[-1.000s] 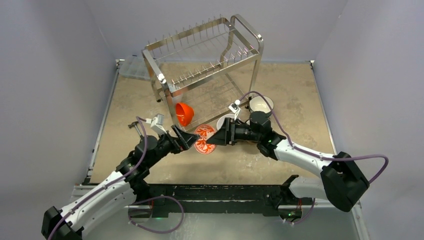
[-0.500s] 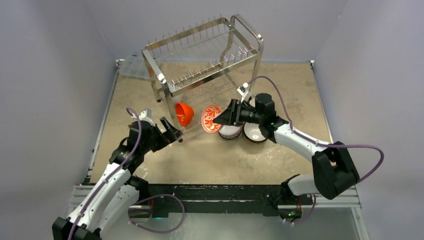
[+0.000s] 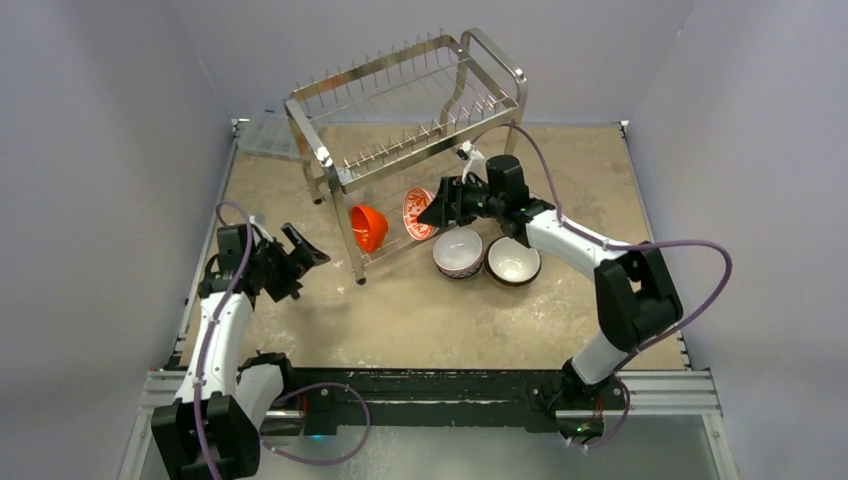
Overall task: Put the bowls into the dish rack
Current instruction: Place the bowl in the dish rack.
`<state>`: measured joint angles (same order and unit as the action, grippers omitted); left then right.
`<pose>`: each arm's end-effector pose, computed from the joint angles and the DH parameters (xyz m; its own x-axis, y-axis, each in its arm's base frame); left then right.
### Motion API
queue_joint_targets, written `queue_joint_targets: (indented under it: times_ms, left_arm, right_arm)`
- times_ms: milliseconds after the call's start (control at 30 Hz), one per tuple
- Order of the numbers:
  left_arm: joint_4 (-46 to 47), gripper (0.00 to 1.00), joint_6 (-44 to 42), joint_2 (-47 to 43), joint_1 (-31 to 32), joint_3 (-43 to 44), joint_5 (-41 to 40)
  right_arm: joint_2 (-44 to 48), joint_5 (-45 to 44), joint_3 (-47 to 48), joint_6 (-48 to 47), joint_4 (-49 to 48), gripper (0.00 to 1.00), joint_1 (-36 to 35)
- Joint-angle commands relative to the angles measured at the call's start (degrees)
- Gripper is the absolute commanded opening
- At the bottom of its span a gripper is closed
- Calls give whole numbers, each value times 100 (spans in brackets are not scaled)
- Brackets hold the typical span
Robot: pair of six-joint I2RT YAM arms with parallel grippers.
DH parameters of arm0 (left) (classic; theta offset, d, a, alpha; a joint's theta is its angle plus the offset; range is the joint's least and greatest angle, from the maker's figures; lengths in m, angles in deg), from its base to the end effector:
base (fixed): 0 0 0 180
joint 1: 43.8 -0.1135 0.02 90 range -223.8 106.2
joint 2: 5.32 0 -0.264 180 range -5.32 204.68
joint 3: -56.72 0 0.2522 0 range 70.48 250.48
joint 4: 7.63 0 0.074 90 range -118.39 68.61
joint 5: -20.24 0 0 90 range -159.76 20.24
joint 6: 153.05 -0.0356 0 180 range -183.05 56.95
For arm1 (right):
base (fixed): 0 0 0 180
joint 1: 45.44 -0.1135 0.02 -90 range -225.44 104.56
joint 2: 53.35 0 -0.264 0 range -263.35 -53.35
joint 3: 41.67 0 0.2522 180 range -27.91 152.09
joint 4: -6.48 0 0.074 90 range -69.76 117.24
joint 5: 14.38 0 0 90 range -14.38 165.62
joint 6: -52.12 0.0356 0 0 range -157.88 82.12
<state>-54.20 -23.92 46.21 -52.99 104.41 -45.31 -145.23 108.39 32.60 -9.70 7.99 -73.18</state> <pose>0.1753 0.0134 0.2213 -0.6627 -0.6892 -0.2931 -0.3909 0.6521 -0.6496 0.3161 0.1880 0.2670 -0.6541 0.1046 -0.7491 -0.6071 0.5182 0.6025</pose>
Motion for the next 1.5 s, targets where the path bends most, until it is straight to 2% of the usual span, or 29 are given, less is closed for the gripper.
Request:
queue_joint_targets:
  times_ms: [0, 133, 233, 367, 500, 667, 1033, 1233, 1467]
  left_arm:
    - [-378, 98, -816, 159, -215, 845, -242]
    - [-515, 98, -1212, 128, -215, 1355, -1270]
    - [-316, 99, -1284, 94, -215, 1372, -1704]
    - [475, 97, -1353, -261, -219, 840, -1638]
    - [452, 98, -1396, -426, -213, 830, -1613]
    - [458, 97, -1407, -225, -207, 844, -1594]
    - [487, 97, -1408, -213, -203, 827, -1554]
    - [486, 97, -1409, -216, -213, 817, -1548]
    - [491, 97, -1409, -196, -207, 817, -1544]
  right_arm:
    - [-249, -310, 570, -553, 7, 0, -19]
    - [-515, -348, 699, -553, -210, 0, -36]
    - [-696, -448, 813, -604, -261, 0, -131]
    - [-912, -839, 1003, -815, -181, 0, -384]
    - [-1090, -1398, 1286, -1081, 70, 0, -625]
    - [-1281, -2068, 1632, -1395, 497, 0, -872]
    - [-1328, -3205, 1878, -1929, 998, 0, -1166]
    - [-1524, -3410, 2080, -2146, 1194, 0, -1376]
    - [-1596, -3302, 2123, -1732, 1044, 0, -1384]
